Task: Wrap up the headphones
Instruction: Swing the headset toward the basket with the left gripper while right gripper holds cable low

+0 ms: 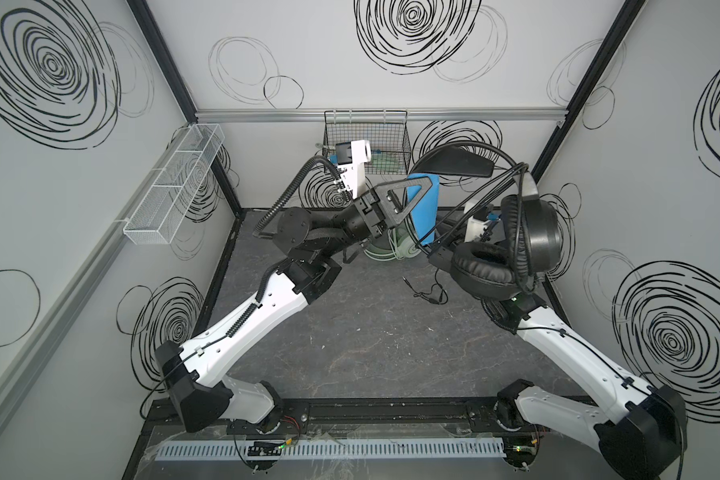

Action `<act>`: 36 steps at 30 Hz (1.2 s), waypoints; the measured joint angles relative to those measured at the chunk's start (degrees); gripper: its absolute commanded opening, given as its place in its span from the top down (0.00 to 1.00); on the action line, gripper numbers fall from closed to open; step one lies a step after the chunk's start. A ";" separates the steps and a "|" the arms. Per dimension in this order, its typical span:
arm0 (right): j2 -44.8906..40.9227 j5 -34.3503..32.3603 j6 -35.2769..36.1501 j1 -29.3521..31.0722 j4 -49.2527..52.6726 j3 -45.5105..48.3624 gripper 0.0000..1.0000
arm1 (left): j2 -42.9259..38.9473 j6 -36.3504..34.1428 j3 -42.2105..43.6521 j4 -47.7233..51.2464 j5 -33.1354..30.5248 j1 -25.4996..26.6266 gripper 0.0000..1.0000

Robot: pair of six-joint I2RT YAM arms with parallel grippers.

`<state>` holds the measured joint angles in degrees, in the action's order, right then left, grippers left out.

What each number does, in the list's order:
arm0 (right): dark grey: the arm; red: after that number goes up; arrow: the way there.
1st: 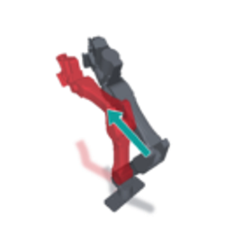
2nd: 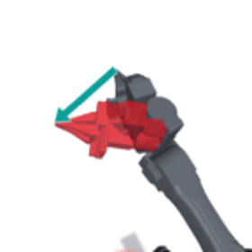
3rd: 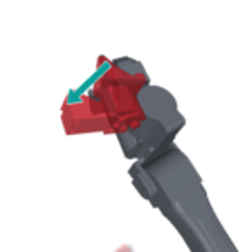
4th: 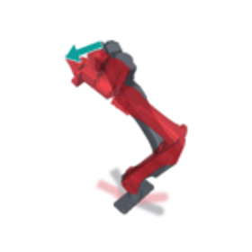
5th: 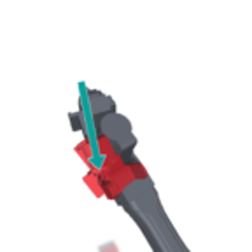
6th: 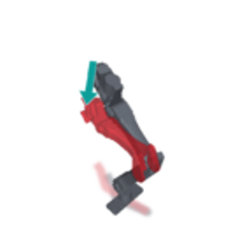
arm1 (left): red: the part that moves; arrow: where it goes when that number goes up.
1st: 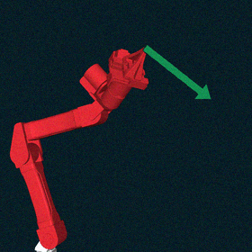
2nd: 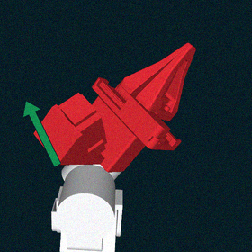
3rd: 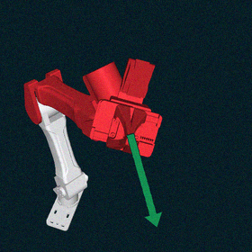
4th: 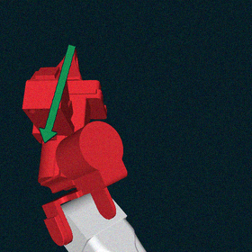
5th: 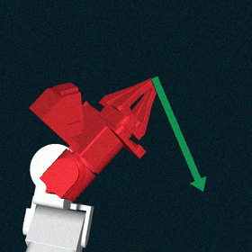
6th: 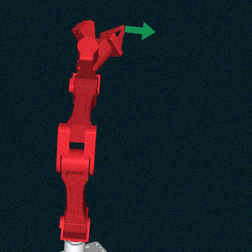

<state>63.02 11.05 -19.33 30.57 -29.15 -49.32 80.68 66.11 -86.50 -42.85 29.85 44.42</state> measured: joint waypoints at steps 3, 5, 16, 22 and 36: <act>1.44 0.24 -0.98 1.27 -0.39 0.00 0.73 | 1.40 0.61 -0.24 -1.70 -0.90 1.14 1.00; 1.99 0.26 -1.62 1.64 -0.39 0.00 0.73 | 2.12 0.79 -0.31 -2.08 -1.38 1.57 1.00; 2.51 0.20 -6.73 4.76 -2.82 4.63 0.87 | 2.51 -0.15 -0.50 -1.90 -5.73 2.01 1.00; 3.43 0.20 -8.00 7.10 -2.78 5.07 0.93 | 2.47 -0.92 -0.85 -1.62 -9.18 0.68 1.00; 5.33 -1.31 -8.00 10.86 3.02 1.60 1.00 | 1.70 -0.61 -0.46 -0.50 -21.84 -7.82 1.00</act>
<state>68.36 9.74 -27.33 41.43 -26.13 -47.72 82.39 65.49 -86.96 -43.35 8.01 36.60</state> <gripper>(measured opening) 0.055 0.076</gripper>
